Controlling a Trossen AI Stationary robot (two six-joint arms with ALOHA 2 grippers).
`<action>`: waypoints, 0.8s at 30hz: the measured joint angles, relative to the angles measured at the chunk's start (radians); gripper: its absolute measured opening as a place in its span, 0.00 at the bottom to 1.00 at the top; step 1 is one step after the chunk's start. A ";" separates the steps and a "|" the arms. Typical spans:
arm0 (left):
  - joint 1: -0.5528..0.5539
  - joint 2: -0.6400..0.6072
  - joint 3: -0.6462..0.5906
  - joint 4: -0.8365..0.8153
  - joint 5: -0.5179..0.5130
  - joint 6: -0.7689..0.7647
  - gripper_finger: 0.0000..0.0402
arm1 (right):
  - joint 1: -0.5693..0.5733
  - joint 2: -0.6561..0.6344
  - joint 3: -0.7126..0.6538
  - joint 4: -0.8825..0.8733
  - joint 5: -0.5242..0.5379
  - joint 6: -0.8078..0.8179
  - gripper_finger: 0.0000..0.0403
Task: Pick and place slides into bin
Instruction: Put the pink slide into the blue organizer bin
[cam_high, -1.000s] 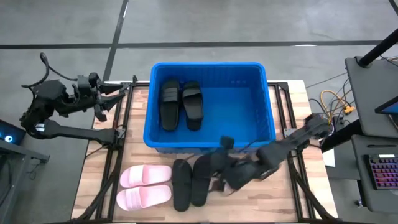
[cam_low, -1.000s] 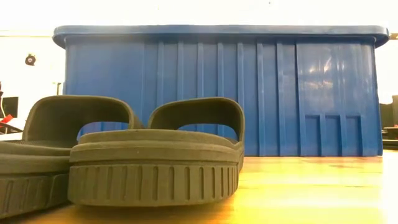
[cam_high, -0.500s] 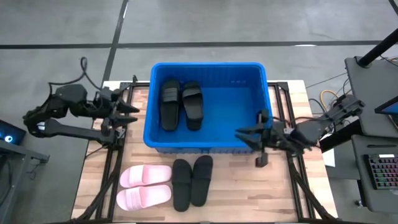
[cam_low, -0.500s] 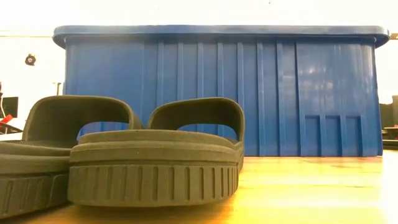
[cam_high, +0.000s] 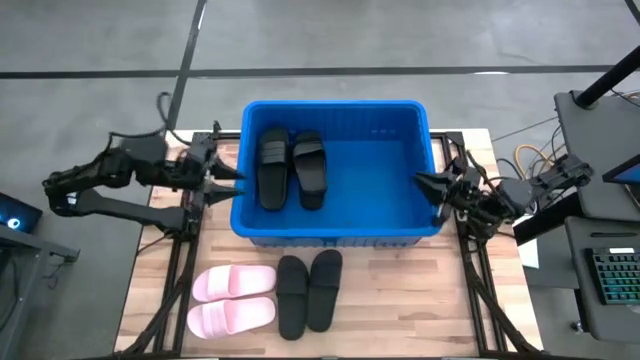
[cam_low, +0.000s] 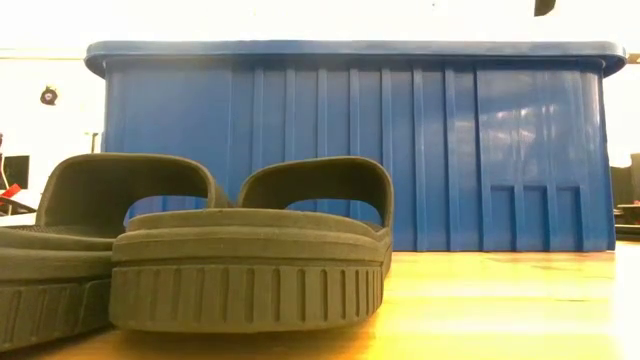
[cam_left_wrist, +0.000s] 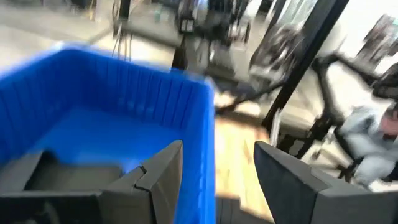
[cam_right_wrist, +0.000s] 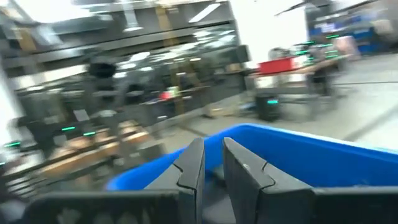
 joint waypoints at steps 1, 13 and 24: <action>0.000 0.017 0.011 -0.037 -0.013 -0.019 0.46 | -0.007 -0.015 -0.014 -0.001 0.035 -0.006 0.12; -0.100 0.308 0.169 -0.359 0.054 -0.557 0.46 | -0.089 -0.129 -0.037 0.011 0.172 -0.269 0.12; -0.344 0.696 0.545 -0.851 0.081 -1.070 0.46 | -0.089 -0.172 0.003 0.009 0.171 -0.559 0.12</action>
